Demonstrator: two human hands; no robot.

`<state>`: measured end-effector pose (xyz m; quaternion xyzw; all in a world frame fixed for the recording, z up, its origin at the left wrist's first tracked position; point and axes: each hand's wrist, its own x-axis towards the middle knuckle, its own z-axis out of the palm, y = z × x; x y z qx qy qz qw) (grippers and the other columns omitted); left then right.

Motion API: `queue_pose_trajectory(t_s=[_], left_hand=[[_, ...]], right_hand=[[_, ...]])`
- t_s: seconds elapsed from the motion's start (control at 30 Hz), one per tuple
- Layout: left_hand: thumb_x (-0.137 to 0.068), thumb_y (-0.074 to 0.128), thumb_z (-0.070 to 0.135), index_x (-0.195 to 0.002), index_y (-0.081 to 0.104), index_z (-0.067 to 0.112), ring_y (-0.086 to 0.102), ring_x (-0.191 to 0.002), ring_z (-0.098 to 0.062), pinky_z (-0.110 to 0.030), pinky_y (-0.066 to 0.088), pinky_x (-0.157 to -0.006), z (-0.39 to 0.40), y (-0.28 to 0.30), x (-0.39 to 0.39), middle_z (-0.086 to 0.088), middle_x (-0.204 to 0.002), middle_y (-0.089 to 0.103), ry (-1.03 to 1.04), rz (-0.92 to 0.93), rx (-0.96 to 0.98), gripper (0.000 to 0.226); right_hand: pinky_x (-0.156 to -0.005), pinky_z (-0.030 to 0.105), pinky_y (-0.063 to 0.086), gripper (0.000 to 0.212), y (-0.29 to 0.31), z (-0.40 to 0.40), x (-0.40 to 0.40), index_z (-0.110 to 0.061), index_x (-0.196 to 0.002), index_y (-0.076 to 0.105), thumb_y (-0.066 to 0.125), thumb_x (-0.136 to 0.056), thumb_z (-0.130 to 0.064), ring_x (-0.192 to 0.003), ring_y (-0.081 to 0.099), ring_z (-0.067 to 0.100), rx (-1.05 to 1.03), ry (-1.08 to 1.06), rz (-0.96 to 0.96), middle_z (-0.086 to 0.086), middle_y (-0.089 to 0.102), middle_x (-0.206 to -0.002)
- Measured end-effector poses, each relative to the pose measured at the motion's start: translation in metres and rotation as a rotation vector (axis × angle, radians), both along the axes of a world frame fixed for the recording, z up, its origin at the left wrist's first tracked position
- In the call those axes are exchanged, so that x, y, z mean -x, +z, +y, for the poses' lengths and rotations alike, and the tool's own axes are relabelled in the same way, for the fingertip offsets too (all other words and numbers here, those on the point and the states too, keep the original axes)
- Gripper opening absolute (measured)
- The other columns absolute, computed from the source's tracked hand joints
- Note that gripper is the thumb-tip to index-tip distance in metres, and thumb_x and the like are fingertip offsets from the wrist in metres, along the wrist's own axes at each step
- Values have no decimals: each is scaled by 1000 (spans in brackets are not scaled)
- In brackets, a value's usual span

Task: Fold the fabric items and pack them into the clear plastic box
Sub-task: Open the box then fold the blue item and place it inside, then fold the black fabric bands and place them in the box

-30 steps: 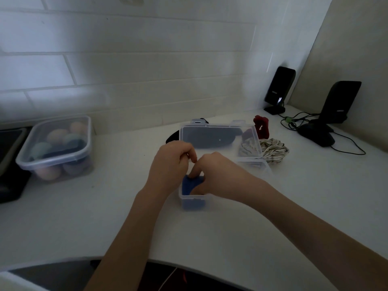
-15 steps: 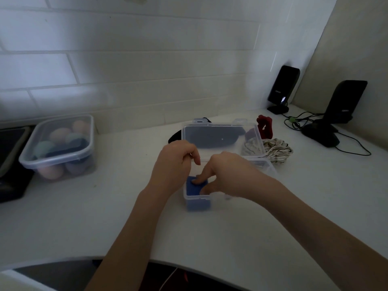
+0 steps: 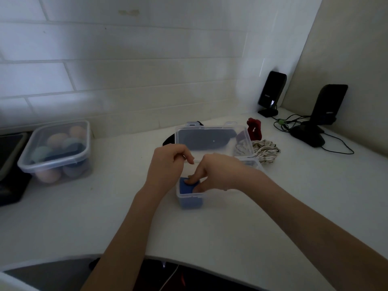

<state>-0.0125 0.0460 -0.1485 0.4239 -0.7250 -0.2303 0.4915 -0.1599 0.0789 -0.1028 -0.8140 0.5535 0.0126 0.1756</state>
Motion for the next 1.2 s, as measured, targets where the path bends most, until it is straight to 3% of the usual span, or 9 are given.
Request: queue_pose_trajectory(t_s=[0.13, 0.27, 0.37, 0.43, 0.5, 0.6, 0.8, 1.03, 1.2], left_hand=[[-62, 34, -8, -55, 59, 20, 62, -69, 3, -10, 46, -63, 6, 6, -5, 8, -66, 64, 17, 125, -10, 38], [-64, 33, -14, -56, 62, 12, 60, -63, -2, -19, 47, -56, -8, 5, -21, 10, -62, 65, 148, 266, -20, 39], [-72, 37, -14, -62, 62, 20, 59, -71, -16, -34, 52, -66, -30, 1, -30, 10, -68, 66, 226, 223, -87, 43], [-79, 44, -11, -76, 63, 16, 60, -82, -20, -27, 52, -74, -44, 0, -29, -2, -84, 67, 260, 127, -121, 33], [-84, 52, -2, -98, 63, 12, 59, -99, -20, -13, 44, -78, -60, -7, -26, -5, -105, 65, 244, 15, -183, 23], [-86, 62, 25, -125, 56, 14, 55, -114, -22, -30, 42, -93, -79, -18, -21, -5, -124, 60, 180, -160, -327, 41], [-86, 57, 13, -96, 66, 10, 55, -80, -15, -18, 37, -58, -81, -23, -12, -2, -89, 63, 205, -208, -224, 14], [-95, 39, 3, -111, 50, 6, 67, -53, -12, -35, 54, -65, -77, 1, -26, -9, -88, 62, 143, 798, -491, 19], [-97, 36, 7, -114, 48, 20, 65, -88, -16, -31, 53, -68, -70, 15, -28, -6, -98, 62, 12, 1128, -492, 25]], right_hand=[[-40, 17, 44, 32, -1, 4, 14, -34, -110, 70, 74, -78, -32, -75, 67, 18, -50, -42, -296, -14, 70, -112], [-42, 16, 45, 23, 10, 7, 28, -29, -103, 73, 71, -81, -28, -64, 62, -9, 1, -145, -497, -14, 71, -106], [-42, 17, 43, 15, 22, 10, 45, -25, -96, 76, 71, -82, -23, -51, 56, -9, 57, -228, -571, -23, 70, -72], [-41, 19, 43, 12, 25, 13, 53, -25, -91, 77, 71, -82, -21, -47, 53, -7, 106, -255, -592, -27, 64, -56], [-41, 19, 44, 11, 25, 17, 58, -26, -90, 77, 71, -82, -21, -49, 55, -6, 134, -261, -605, -25, 67, -64], [-41, 17, 46, 11, 21, 20, 58, -27, -89, 76, 69, -83, -21, -56, 59, -8, 122, -237, -586, -21, 71, -82], [-44, 19, 50, 13, 8, 15, 59, -26, -95, 74, 66, -86, -22, -68, 61, -15, 116, -236, -567, -16, 73, -92], [-40, 15, 45, 14, 8, 9, 48, -22, -98, 73, 62, -89, -20, -55, 58, -13, 197, -242, -708, -15, 70, -88], [-37, 23, 44, 18, 10, 4, 39, -28, -103, 71, 59, -91, -22, -45, 59, 12, 276, -308, -820, -10, 74, -92]])
